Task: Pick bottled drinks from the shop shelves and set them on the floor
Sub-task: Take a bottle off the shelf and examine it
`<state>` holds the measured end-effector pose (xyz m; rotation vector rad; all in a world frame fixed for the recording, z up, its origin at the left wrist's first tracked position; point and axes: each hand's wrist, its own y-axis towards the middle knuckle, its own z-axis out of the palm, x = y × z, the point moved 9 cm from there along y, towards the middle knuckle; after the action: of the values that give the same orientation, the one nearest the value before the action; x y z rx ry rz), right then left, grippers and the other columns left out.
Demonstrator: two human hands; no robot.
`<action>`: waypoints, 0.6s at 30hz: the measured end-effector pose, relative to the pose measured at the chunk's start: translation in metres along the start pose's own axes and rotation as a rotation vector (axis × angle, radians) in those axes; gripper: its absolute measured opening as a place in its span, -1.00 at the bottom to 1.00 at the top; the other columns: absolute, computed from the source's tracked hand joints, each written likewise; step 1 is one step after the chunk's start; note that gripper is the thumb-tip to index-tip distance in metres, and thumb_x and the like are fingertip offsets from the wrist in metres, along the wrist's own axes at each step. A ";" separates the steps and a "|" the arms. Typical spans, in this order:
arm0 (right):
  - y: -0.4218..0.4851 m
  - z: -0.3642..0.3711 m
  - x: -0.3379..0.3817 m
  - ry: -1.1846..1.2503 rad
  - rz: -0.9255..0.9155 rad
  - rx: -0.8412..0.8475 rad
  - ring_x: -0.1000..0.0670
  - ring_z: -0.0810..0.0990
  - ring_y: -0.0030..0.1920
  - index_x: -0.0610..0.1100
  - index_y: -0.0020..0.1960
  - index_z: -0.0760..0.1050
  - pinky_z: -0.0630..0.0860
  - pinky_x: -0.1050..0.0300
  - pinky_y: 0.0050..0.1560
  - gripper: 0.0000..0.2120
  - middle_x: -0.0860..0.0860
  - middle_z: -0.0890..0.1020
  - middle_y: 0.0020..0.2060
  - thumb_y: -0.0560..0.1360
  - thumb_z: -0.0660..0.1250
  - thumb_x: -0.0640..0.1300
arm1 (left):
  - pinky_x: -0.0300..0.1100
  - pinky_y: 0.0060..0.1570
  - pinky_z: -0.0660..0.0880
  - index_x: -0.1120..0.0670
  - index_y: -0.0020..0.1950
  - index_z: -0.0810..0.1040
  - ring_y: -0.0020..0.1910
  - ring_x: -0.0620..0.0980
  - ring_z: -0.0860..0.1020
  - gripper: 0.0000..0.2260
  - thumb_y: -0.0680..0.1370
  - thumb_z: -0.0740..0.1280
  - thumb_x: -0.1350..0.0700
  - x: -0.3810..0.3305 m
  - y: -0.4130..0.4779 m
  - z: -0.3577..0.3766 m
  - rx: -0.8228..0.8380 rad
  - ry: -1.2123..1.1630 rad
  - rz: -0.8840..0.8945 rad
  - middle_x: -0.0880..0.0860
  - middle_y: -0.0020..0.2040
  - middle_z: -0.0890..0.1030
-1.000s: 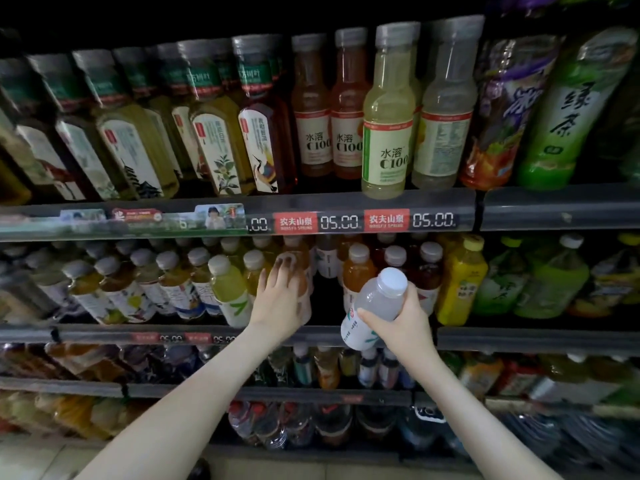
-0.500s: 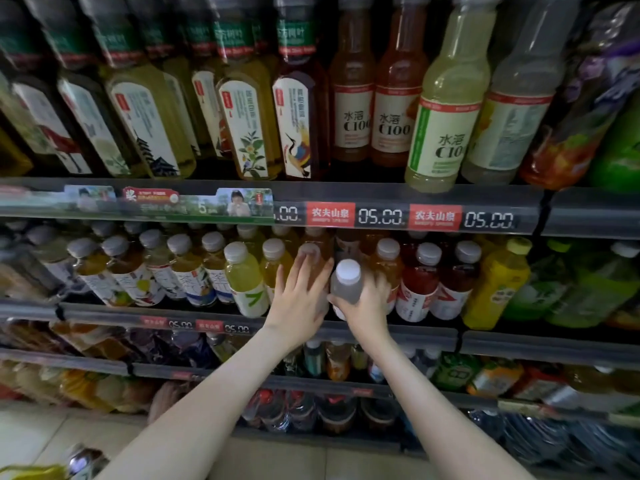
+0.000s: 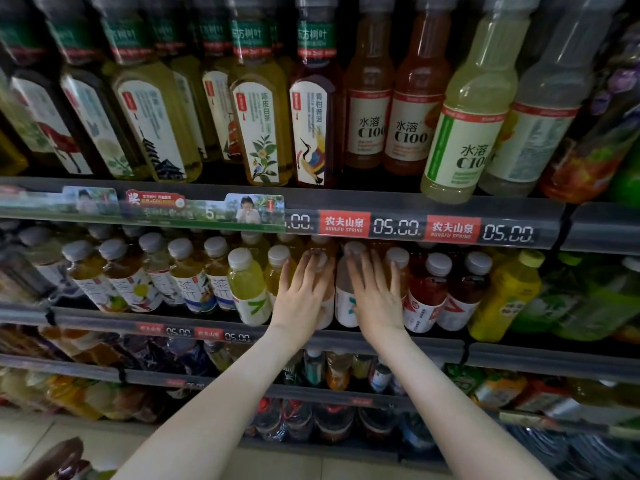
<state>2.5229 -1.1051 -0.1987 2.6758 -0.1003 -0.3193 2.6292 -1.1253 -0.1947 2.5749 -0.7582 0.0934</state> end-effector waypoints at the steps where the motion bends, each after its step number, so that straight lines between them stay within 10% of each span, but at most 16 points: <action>1: 0.003 0.001 0.002 -0.026 -0.009 0.011 -0.09 0.46 0.36 -0.10 0.45 0.37 0.25 -0.14 0.40 0.00 -0.10 0.50 0.35 0.07 0.65 0.02 | 0.24 0.26 0.39 0.18 0.38 0.47 0.30 0.23 0.48 -0.18 0.15 0.63 0.05 0.000 0.001 0.002 -0.003 0.009 -0.005 0.25 0.30 0.50; 8: 0.025 0.015 0.000 -0.094 0.029 0.207 -0.11 0.09 0.54 -0.20 0.49 -0.38 -0.46 -0.21 0.33 0.10 -0.10 0.10 0.55 0.42 0.45 0.01 | 0.18 0.23 0.46 0.24 0.37 0.45 0.28 0.27 0.49 -0.20 0.18 0.62 0.09 -0.004 0.006 0.009 -0.041 -0.007 -0.028 0.29 0.28 0.51; 12: 0.029 0.020 0.004 -0.146 0.016 0.269 -0.14 0.03 0.55 -0.27 0.54 -0.27 -0.46 -0.22 0.33 -0.02 -0.14 0.06 0.55 0.48 0.38 -0.02 | 0.18 0.17 0.50 0.25 0.36 0.46 0.25 0.27 0.51 -0.25 0.22 0.60 0.12 -0.001 0.009 0.009 -0.080 -0.019 -0.016 0.29 0.25 0.53; 16: 0.025 0.016 0.010 -0.194 0.013 0.198 -0.09 0.32 0.46 -0.16 0.53 0.20 -0.03 -0.17 0.47 -0.13 -0.10 0.37 0.44 0.32 0.48 -0.04 | 0.18 0.15 0.50 0.24 0.37 0.45 0.25 0.26 0.51 -0.27 0.24 0.59 0.12 0.001 0.011 0.012 -0.108 -0.029 -0.015 0.28 0.25 0.53; 18: 0.026 0.024 0.008 -0.175 0.027 0.221 -0.12 0.19 0.51 -0.19 0.57 -0.03 -0.19 -0.19 0.46 -0.08 -0.13 0.23 0.51 0.39 0.42 -0.08 | 0.20 0.18 0.48 0.24 0.37 0.45 0.27 0.27 0.49 -0.28 0.25 0.57 0.12 0.000 0.010 0.013 -0.119 -0.037 -0.019 0.29 0.26 0.52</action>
<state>2.5248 -1.1401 -0.2100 2.8559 -0.2382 -0.5640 2.6231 -1.1389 -0.2025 2.4767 -0.7299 -0.0057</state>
